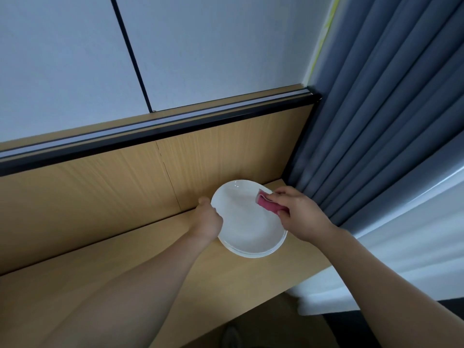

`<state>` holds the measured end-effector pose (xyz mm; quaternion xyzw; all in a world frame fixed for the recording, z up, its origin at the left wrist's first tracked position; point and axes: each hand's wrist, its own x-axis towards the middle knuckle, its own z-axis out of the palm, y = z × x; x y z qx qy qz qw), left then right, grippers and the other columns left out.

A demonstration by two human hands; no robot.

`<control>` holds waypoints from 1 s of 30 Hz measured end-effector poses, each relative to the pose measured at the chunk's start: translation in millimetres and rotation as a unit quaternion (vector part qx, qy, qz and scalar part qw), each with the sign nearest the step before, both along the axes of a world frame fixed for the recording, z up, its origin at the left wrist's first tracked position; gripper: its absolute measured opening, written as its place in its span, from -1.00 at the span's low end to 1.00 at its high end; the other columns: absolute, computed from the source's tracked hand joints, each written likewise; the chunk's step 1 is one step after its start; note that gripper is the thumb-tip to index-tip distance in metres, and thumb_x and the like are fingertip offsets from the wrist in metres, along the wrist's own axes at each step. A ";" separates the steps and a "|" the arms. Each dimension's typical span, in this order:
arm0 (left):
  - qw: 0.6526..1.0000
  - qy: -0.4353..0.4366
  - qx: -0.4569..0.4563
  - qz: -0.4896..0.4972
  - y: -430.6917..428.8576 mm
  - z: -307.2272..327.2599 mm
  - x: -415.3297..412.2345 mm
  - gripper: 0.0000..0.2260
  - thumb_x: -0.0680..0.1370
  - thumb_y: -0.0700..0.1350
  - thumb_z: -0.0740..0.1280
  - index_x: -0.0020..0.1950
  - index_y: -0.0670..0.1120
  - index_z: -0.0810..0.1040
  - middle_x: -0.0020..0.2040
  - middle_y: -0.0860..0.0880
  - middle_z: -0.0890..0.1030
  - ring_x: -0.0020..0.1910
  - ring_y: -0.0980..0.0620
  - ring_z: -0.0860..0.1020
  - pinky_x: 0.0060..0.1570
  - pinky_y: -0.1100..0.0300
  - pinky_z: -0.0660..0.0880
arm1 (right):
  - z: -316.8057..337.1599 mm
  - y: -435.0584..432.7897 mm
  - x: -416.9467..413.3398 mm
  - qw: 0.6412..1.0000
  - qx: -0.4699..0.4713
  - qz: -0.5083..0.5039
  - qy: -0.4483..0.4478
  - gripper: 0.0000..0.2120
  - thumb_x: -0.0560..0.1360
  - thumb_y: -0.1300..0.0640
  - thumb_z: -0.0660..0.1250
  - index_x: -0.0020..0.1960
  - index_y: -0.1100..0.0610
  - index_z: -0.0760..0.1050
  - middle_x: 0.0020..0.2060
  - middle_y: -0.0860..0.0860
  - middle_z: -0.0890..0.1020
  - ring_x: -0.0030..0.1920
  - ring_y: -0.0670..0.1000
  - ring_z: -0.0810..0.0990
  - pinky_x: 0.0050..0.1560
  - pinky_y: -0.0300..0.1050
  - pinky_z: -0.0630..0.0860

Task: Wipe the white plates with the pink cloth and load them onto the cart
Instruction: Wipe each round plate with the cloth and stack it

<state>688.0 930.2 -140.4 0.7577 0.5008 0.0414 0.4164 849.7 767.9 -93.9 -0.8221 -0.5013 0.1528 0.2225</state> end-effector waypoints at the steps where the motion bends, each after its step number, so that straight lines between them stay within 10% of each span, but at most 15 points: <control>1: 1.000 -0.010 0.003 0.003 -0.2 0.5 -4.9 -0.93 0.59 -0.24 0.13 0.06 -0.15 0.29 -0.24 0.00 0.44 -0.31 0.05 0.41 -0.44 0.18 0.26 | 2.1 1.1 -1.4 1.000 0.005 0.003 -0.002 -0.53 0.53 0.32 0.26 0.38 -0.02 0.46 0.27 -0.07 0.48 0.19 -0.02 0.47 0.13 -0.21 0.44; 30: 0.974 0.075 -0.012 0.215 37.0 -70.6 -353.7 -0.75 0.64 -0.08 0.17 0.30 -0.12 0.37 0.10 -0.07 0.53 -0.06 0.05 0.48 0.00 0.12 0.48 | -25.9 141.8 -278.9 0.976 -0.044 0.212 -0.006 -0.49 0.55 0.26 0.19 0.41 -0.15 0.39 0.31 -0.05 0.43 0.22 0.00 0.45 0.02 -0.27 0.33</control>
